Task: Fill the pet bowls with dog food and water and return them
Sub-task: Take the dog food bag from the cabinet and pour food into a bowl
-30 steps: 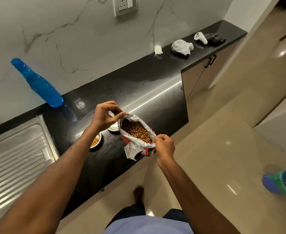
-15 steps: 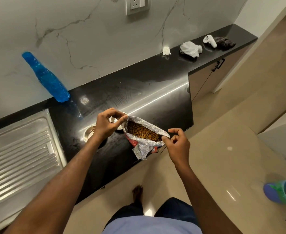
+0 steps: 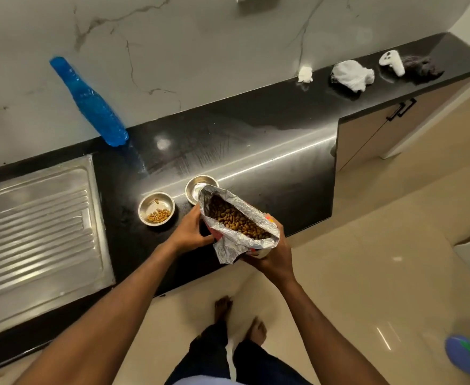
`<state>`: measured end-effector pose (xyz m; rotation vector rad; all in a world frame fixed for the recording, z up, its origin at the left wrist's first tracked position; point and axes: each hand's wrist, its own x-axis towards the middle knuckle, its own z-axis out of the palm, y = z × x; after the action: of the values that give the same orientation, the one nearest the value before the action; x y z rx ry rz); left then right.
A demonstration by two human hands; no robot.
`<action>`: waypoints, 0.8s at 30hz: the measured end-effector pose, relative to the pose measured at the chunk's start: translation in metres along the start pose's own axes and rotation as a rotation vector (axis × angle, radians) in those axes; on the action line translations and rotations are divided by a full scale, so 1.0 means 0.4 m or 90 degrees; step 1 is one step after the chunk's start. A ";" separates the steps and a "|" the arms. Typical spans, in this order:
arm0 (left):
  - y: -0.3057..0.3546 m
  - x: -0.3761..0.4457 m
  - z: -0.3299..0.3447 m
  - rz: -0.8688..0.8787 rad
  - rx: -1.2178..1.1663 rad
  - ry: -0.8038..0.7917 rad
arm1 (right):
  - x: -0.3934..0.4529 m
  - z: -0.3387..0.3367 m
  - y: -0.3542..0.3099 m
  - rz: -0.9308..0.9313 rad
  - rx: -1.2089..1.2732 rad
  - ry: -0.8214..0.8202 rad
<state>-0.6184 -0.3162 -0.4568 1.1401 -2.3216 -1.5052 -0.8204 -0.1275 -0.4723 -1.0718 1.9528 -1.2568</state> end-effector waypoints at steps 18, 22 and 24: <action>0.017 -0.096 0.009 -0.041 -0.194 0.101 | 0.173 -0.082 -0.030 -0.024 -0.069 -0.249; 0.011 -0.132 0.027 -0.053 -0.263 0.116 | 0.221 -0.087 -0.094 -0.056 -0.070 -0.306; 0.001 -0.142 0.036 -0.061 -0.311 0.120 | 0.253 -0.082 -0.122 -0.054 -0.093 -0.349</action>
<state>-0.5859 -0.2682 -0.4482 1.2007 -1.6675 -1.7746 -0.8830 -0.2106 -0.4188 -1.4096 1.6020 -0.7549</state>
